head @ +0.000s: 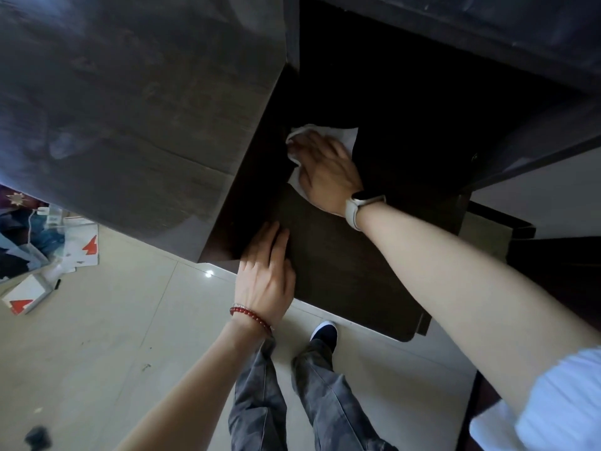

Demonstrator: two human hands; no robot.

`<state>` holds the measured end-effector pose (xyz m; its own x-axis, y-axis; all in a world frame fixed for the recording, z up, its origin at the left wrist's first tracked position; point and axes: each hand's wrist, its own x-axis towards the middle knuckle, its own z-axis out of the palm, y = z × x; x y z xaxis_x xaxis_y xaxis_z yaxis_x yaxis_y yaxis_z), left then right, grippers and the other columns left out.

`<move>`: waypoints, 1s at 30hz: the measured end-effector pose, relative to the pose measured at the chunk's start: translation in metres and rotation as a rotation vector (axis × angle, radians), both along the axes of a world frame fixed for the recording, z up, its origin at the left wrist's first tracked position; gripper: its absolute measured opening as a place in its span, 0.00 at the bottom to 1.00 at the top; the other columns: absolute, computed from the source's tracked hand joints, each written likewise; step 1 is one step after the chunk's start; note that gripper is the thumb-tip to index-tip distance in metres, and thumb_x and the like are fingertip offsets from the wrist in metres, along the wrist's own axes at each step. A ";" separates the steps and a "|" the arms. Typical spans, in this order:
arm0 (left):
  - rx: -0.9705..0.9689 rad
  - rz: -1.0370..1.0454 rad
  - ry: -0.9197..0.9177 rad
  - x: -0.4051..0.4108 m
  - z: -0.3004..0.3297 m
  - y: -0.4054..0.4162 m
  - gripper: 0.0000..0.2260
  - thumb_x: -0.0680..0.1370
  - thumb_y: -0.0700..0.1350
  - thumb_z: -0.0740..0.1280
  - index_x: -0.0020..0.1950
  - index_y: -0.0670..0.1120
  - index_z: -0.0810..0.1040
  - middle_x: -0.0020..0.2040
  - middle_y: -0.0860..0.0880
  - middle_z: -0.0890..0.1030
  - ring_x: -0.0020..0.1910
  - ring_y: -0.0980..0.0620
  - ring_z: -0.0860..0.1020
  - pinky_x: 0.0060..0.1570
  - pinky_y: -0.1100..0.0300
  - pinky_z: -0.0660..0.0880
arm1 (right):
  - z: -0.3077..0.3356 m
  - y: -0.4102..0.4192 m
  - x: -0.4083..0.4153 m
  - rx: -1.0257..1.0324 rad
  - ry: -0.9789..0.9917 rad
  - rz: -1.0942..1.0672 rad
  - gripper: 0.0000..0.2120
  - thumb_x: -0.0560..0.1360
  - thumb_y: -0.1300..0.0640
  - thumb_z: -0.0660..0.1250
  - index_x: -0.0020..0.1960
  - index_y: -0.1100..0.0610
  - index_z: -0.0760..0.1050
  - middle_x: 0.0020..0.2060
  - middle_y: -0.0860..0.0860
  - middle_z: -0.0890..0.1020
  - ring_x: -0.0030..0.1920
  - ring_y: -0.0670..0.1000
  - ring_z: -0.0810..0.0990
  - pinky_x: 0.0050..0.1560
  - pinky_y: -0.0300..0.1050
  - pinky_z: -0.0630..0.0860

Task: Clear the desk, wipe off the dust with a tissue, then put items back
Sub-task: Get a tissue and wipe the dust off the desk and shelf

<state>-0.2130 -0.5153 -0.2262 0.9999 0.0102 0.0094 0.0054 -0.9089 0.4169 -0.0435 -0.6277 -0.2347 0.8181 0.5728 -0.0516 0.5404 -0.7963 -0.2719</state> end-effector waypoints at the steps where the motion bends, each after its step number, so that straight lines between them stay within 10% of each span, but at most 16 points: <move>1: 0.023 -0.008 0.006 0.004 -0.001 -0.003 0.20 0.74 0.42 0.55 0.63 0.37 0.71 0.64 0.36 0.73 0.67 0.43 0.64 0.66 0.51 0.65 | -0.002 -0.004 -0.003 0.012 0.001 -0.009 0.25 0.71 0.54 0.50 0.66 0.57 0.69 0.66 0.55 0.73 0.68 0.56 0.68 0.67 0.51 0.58; 16: 0.154 -0.143 0.187 0.075 -0.005 -0.052 0.27 0.74 0.55 0.46 0.71 0.47 0.62 0.74 0.44 0.62 0.73 0.43 0.58 0.69 0.45 0.56 | -0.006 -0.102 -0.007 -0.089 0.100 -0.935 0.31 0.78 0.52 0.51 0.72 0.67 0.45 0.74 0.64 0.48 0.74 0.62 0.43 0.73 0.52 0.40; 30: 0.166 -0.125 0.086 0.077 -0.002 -0.033 0.21 0.74 0.50 0.53 0.64 0.44 0.72 0.66 0.41 0.73 0.66 0.41 0.71 0.61 0.42 0.68 | -0.010 -0.088 0.051 -0.088 0.057 -0.875 0.27 0.78 0.54 0.47 0.72 0.67 0.46 0.74 0.64 0.50 0.74 0.61 0.46 0.73 0.52 0.41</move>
<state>-0.1356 -0.5480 -0.2286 0.9905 -0.1080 -0.0851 -0.0821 -0.9610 0.2641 0.0072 -0.7162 -0.2448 0.9563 -0.2664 -0.1204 -0.2861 -0.9375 -0.1983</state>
